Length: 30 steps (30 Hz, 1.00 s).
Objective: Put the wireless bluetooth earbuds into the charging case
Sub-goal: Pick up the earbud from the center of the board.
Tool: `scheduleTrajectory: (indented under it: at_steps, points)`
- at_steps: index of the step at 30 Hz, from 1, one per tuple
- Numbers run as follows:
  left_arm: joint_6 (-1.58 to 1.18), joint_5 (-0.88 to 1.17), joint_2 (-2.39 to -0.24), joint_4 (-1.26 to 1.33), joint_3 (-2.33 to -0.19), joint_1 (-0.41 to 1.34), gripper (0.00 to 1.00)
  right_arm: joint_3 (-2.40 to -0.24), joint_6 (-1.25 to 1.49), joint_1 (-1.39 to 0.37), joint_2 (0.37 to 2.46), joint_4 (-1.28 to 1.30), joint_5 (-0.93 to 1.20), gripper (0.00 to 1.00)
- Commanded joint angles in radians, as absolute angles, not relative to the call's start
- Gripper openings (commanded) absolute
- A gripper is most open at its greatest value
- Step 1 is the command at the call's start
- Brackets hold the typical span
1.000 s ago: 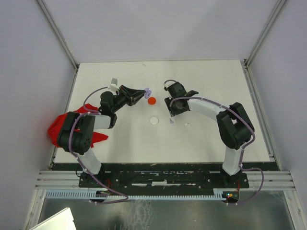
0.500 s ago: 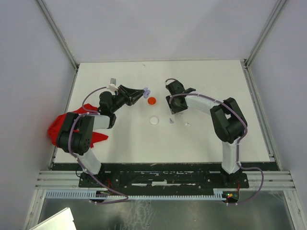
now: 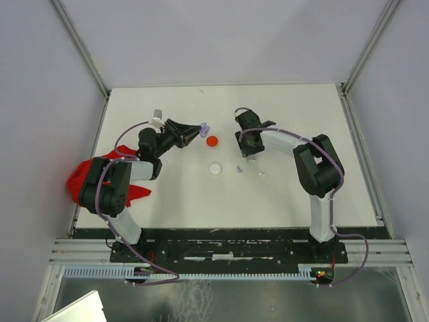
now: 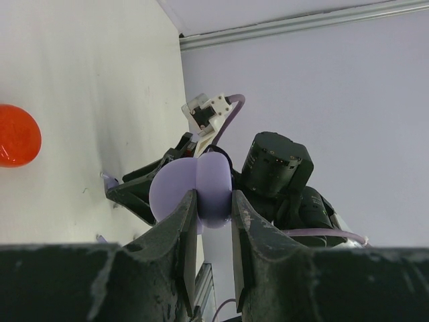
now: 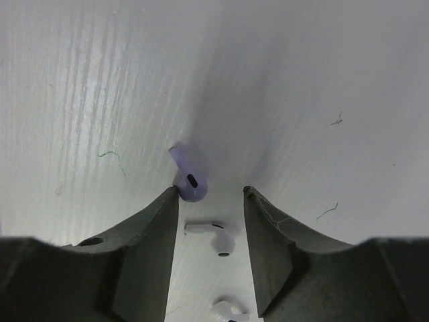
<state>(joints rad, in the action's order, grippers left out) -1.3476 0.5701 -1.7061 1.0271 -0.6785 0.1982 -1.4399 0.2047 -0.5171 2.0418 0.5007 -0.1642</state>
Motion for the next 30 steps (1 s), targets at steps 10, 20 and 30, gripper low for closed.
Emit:
scheduleTrajectory:
  at_steps: [10,20,30]
  points:
    - [-1.367,0.578,-1.680,1.060,-0.692,0.194,0.03,-1.489,0.190,-0.488,2.052,0.491,-0.177,0.52]
    - [-1.370,0.578,-1.683,1.067,-0.683,0.193,0.03,-1.465,0.196,-0.485,2.030,0.493,-0.197,0.54]
    - [-1.372,0.577,-1.689,1.075,-0.682,0.193,0.03,-1.468,0.200,-0.462,2.027,0.505,-0.226,0.57]
